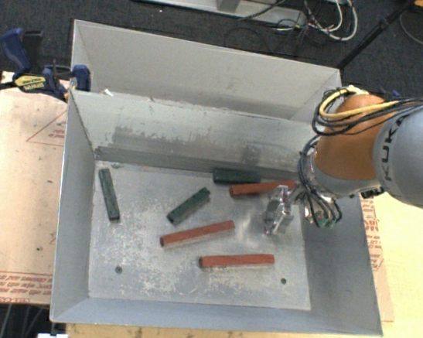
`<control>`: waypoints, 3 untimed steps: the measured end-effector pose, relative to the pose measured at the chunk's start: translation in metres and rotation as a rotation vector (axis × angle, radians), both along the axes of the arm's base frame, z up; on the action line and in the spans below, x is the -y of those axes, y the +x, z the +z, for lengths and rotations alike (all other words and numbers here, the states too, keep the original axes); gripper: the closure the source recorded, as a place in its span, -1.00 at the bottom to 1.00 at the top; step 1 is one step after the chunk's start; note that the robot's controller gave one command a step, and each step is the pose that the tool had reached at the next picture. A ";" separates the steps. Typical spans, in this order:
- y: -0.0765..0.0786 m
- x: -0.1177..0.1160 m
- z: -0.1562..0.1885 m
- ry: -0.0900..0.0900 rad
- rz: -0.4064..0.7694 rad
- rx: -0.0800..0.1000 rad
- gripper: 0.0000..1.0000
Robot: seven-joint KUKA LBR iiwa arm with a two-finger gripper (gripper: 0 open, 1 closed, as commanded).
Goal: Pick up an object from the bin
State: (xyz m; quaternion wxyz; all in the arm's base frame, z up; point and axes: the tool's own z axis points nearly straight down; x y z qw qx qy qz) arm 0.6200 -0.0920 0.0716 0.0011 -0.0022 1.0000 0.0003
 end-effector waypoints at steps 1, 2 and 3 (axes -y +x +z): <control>0.000 0.000 0.000 0.000 0.001 0.000 1.00; -0.024 -0.083 -0.002 0.002 0.376 0.000 -1.00; -0.024 -0.081 -0.002 0.001 0.373 0.000 -1.00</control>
Offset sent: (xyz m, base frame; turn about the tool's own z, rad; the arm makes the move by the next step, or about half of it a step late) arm -0.0242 0.0795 -0.0016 -0.3750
